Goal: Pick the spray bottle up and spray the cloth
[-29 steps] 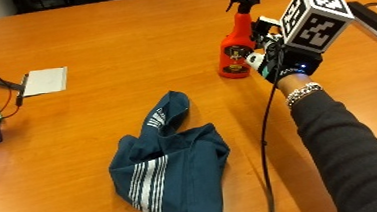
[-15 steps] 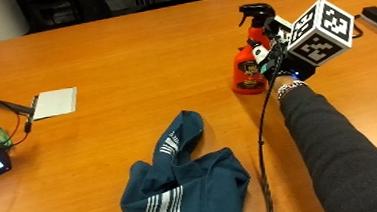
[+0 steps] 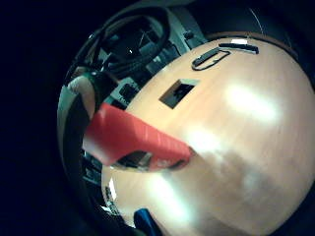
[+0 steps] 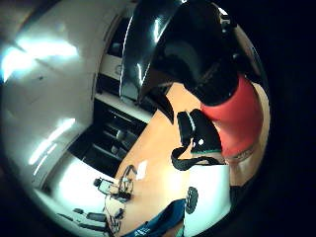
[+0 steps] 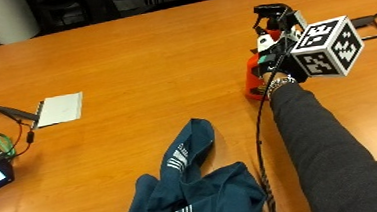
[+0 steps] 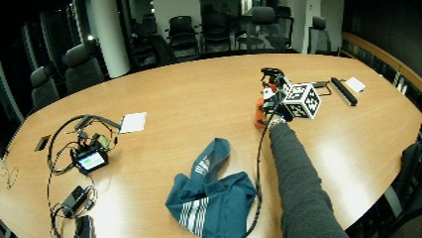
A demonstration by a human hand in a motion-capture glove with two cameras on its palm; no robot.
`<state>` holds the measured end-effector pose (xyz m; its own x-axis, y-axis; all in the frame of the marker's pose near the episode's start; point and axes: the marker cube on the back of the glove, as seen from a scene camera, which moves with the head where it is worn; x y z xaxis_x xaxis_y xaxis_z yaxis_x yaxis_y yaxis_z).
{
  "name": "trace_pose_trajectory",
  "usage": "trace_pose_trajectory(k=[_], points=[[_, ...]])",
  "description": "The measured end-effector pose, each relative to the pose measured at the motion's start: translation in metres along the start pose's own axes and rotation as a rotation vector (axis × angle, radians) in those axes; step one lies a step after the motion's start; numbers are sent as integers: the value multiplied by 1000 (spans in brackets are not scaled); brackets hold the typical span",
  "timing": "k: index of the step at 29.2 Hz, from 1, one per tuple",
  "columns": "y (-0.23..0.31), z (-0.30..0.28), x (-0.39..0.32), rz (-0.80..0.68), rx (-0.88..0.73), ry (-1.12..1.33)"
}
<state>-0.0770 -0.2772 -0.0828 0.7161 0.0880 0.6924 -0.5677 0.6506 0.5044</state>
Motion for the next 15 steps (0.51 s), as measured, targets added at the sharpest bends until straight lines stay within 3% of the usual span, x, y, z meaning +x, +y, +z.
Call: trace_pose_trajectory(k=[9, 15], points=[[-18, -12, -15, 51, 60, -140], [-24, -18, -17, -50, 169, -210]])
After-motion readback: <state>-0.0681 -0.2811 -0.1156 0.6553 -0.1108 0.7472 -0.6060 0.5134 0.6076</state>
